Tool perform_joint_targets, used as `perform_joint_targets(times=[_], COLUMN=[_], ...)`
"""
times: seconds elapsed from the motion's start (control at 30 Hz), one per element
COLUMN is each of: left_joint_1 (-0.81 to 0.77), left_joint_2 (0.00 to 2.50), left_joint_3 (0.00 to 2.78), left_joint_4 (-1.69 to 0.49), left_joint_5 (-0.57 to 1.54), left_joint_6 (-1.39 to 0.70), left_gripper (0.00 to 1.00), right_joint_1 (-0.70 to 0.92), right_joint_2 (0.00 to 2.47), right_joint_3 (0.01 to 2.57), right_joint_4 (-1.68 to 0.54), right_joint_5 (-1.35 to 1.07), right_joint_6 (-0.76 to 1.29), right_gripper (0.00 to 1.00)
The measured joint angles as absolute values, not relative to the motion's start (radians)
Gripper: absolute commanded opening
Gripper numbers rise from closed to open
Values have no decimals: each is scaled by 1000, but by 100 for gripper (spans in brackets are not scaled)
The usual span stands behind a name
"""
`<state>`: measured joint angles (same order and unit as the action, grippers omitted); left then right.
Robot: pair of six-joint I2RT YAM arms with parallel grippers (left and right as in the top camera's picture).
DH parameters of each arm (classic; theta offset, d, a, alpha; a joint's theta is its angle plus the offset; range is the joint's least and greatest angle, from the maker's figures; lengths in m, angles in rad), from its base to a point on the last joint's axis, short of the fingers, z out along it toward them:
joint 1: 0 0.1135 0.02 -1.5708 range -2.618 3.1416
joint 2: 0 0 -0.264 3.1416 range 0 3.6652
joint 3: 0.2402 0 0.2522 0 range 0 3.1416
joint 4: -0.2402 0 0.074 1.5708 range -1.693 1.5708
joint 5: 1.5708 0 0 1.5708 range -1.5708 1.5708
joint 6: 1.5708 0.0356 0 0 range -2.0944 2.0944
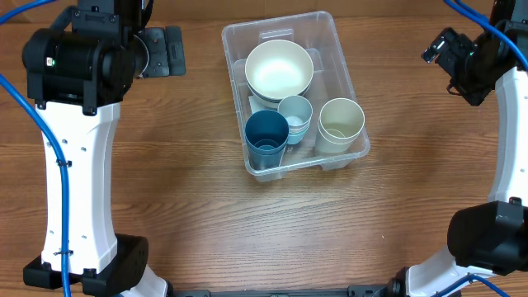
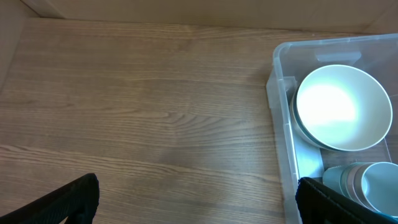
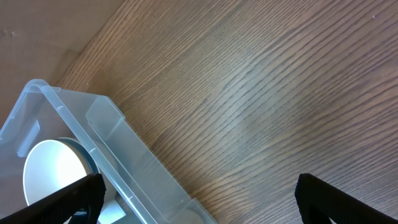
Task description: Pack container
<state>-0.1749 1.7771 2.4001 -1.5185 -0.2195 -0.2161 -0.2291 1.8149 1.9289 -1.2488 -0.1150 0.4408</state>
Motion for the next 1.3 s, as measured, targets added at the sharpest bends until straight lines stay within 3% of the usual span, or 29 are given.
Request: perform_joint_targets(times=[0.4,0.53,0.83,1.3], left_joint_1=[-174,-146,-33,-39], left_joint_2=[1753,1598,1087,728], left_joint_3=[2382,2241,1608,1530], left_joint_4=[-1513,-1502,-1558,-1662], left_joint_5=[-222,-221,-229,-229], left_joint_6=[-219,-220,-231,-231], left_gripper=[100,100,100,100], right_joint_1=[-229,-229,-229,-229], right_joint_2=[1815,1815,1815,1815], right_joint_3=[1929,1929,1930,1930], right_joint_4=[-1248,-1248,-1248,-1250], right_joint_5=[-115,-115,-115,-115], right_joint_6=[441,441,441,441], right_gripper=[100,100,100,100])
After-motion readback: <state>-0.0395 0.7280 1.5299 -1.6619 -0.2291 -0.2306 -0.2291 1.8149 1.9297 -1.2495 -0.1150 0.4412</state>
